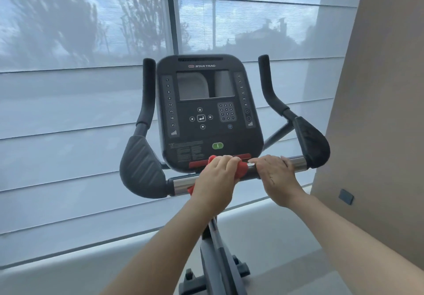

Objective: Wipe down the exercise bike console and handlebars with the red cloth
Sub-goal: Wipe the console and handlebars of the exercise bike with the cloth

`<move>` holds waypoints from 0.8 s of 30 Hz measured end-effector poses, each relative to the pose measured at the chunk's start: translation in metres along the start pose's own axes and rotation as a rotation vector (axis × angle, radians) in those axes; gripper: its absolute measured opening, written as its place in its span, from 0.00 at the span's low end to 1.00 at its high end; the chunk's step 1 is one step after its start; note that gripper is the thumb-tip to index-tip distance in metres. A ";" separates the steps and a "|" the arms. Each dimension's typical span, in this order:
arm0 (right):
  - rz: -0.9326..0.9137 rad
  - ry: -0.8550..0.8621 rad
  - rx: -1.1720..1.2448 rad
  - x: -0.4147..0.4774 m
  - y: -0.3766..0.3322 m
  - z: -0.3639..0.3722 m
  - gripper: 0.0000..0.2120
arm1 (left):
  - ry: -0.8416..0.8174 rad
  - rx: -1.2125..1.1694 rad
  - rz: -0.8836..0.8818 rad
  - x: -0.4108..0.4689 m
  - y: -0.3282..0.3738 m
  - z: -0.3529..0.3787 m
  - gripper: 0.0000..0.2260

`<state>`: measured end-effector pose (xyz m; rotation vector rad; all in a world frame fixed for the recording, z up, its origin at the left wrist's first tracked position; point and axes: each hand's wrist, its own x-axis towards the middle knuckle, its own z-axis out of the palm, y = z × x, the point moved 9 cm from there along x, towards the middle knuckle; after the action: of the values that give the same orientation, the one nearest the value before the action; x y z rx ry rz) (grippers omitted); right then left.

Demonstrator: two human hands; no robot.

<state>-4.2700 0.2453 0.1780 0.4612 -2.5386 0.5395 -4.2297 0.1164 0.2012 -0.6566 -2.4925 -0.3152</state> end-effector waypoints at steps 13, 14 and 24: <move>-0.026 0.070 -0.093 0.001 -0.002 0.001 0.25 | -0.140 -0.071 -0.224 -0.058 -0.074 -0.043 0.24; -0.041 0.075 -0.113 0.003 -0.001 -0.001 0.26 | -0.221 -0.121 -0.230 -0.057 -0.078 -0.041 0.24; -0.029 0.230 -0.191 0.008 0.009 -0.010 0.17 | -0.177 -0.074 -0.183 -0.024 -0.060 -0.018 0.20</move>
<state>-4.2761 0.2559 0.1874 0.3448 -2.3301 0.3156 -4.2348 0.0497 0.1980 -0.5051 -2.7286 -0.4362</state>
